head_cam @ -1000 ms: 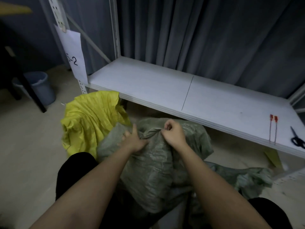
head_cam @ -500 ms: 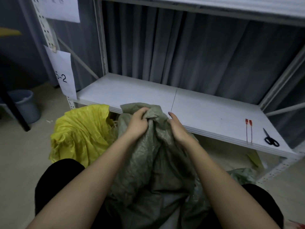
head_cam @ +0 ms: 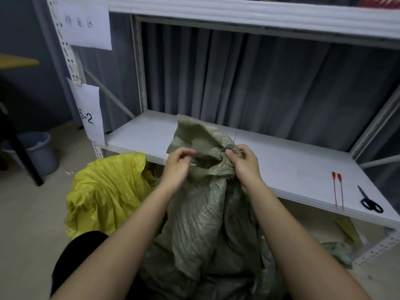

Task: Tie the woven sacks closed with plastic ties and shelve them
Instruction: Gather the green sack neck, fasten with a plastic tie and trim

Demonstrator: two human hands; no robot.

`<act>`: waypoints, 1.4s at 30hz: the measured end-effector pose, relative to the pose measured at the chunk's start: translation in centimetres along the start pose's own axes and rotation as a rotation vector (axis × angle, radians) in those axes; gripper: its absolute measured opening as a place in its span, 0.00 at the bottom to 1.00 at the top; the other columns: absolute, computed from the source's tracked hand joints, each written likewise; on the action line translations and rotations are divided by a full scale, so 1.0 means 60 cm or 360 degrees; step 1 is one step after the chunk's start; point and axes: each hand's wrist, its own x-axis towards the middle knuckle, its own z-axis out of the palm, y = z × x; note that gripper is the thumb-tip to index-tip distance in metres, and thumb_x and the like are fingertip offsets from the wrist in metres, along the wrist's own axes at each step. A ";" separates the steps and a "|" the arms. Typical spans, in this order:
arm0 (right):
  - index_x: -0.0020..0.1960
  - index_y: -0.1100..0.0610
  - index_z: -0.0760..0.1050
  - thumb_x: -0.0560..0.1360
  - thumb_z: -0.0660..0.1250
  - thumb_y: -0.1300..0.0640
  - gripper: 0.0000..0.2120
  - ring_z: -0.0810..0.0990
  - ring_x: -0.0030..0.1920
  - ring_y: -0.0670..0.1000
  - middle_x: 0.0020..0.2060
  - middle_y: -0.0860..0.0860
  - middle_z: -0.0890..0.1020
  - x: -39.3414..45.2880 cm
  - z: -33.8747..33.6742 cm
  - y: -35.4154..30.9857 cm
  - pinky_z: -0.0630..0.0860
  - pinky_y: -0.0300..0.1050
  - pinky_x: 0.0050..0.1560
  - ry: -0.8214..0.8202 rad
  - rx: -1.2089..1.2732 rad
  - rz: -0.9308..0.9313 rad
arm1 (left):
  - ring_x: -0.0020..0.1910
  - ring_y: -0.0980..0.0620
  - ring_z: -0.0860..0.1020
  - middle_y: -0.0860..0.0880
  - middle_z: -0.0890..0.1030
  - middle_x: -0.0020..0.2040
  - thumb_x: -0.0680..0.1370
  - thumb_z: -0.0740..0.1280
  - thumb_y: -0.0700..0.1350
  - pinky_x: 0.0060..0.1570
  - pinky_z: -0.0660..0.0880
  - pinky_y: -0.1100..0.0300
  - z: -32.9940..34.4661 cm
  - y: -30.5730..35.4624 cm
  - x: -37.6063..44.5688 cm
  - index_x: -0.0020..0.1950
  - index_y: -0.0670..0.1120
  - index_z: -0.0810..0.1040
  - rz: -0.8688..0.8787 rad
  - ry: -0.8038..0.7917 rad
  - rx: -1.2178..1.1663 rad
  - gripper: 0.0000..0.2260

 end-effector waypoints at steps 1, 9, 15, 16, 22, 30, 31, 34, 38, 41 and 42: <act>0.42 0.53 0.74 0.74 0.69 0.57 0.04 0.80 0.45 0.53 0.43 0.54 0.81 0.000 -0.002 -0.004 0.78 0.50 0.51 0.0046 0.0003 -0.0055 | 0.67 0.45 0.68 0.45 0.71 0.65 0.79 0.60 0.41 0.65 0.67 0.54 -0.003 -0.007 0.014 0.62 0.48 0.74 -0.0113 0.0086 0.0183 0.12; 0.46 0.56 0.75 0.77 0.66 0.55 0.04 0.80 0.48 0.56 0.47 0.57 0.81 0.005 -0.023 -0.021 0.76 0.54 0.55 -0.0074 0.0555 0.0015 | 0.67 0.44 0.71 0.46 0.70 0.69 0.75 0.66 0.56 0.62 0.71 0.54 0.053 -0.003 0.010 0.77 0.47 0.51 -0.0595 -0.0751 0.0136 0.37; 0.43 0.55 0.73 0.77 0.66 0.55 0.05 0.77 0.41 0.50 0.39 0.51 0.79 0.011 -0.063 -0.012 0.75 0.43 0.43 0.0136 0.0141 -0.0124 | 0.50 0.44 0.80 0.42 0.82 0.49 0.73 0.70 0.41 0.56 0.77 0.49 0.105 -0.010 0.024 0.50 0.42 0.79 -0.0359 -0.0461 0.0055 0.07; 0.42 0.55 0.72 0.77 0.66 0.56 0.06 0.76 0.40 0.49 0.38 0.50 0.78 0.010 -0.072 -0.010 0.74 0.42 0.42 0.0236 0.0042 -0.0154 | 0.50 0.45 0.80 0.43 0.82 0.49 0.74 0.69 0.42 0.56 0.77 0.50 0.102 -0.007 0.030 0.51 0.42 0.78 -0.0338 -0.0329 0.0018 0.07; 0.39 0.54 0.69 0.72 0.66 0.45 0.13 0.73 0.52 0.58 0.46 0.55 0.77 0.007 -0.107 0.028 0.70 0.50 0.50 0.0439 -0.0850 0.0036 | 0.47 0.49 0.76 0.46 0.77 0.49 0.79 0.64 0.44 0.44 0.73 0.58 0.058 0.030 0.057 0.53 0.45 0.73 -0.0167 0.0140 -0.0318 0.05; 0.77 0.47 0.45 0.72 0.67 0.56 0.42 0.60 0.71 0.54 0.75 0.51 0.56 0.008 -0.060 -0.025 0.66 0.52 0.66 -0.0254 -0.0838 -0.0014 | 0.47 0.49 0.77 0.46 0.77 0.49 0.82 0.56 0.39 0.45 0.76 0.56 0.057 0.092 0.051 0.58 0.49 0.69 -0.0221 -0.0016 -0.0776 0.08; 0.77 0.46 0.46 0.74 0.65 0.57 0.39 0.63 0.69 0.52 0.74 0.52 0.58 0.014 -0.049 -0.042 0.70 0.47 0.60 -0.0254 -0.0494 -0.0046 | 0.47 0.48 0.77 0.44 0.78 0.51 0.81 0.57 0.39 0.46 0.76 0.55 0.056 0.101 0.048 0.59 0.48 0.70 -0.0224 -0.0054 -0.0803 0.09; 0.76 0.46 0.50 0.71 0.68 0.45 0.41 0.72 0.64 0.52 0.71 0.54 0.66 0.046 -0.014 -0.085 0.75 0.46 0.53 -0.0358 0.0271 0.0142 | 0.47 0.47 0.78 0.41 0.78 0.54 0.79 0.59 0.36 0.46 0.77 0.55 0.048 0.121 0.047 0.60 0.46 0.71 -0.0139 -0.0126 -0.0832 0.11; 0.59 0.57 0.76 0.77 0.64 0.45 0.18 0.82 0.53 0.55 0.54 0.56 0.82 0.052 0.020 -0.116 0.77 0.55 0.57 -0.0404 0.0007 0.0175 | 0.48 0.48 0.79 0.44 0.78 0.53 0.76 0.57 0.31 0.45 0.78 0.56 0.034 0.139 0.042 0.66 0.46 0.69 -0.0108 -0.0411 -0.1109 0.21; 0.54 0.59 0.77 0.80 0.59 0.55 0.11 0.82 0.50 0.56 0.52 0.58 0.82 0.058 0.021 -0.121 0.78 0.54 0.56 -0.0179 0.0225 0.0246 | 0.42 0.50 0.79 0.47 0.81 0.44 0.77 0.54 0.34 0.42 0.76 0.56 0.010 0.132 0.045 0.69 0.45 0.67 -0.0113 -0.0529 -0.1358 0.20; 0.57 0.60 0.76 0.81 0.58 0.56 0.11 0.81 0.51 0.56 0.52 0.58 0.82 0.061 0.019 -0.122 0.78 0.53 0.55 -0.0132 0.0342 0.0272 | 0.40 0.51 0.79 0.48 0.82 0.41 0.78 0.54 0.36 0.41 0.75 0.55 0.000 0.125 0.051 0.68 0.46 0.68 -0.0113 -0.0499 -0.1393 0.19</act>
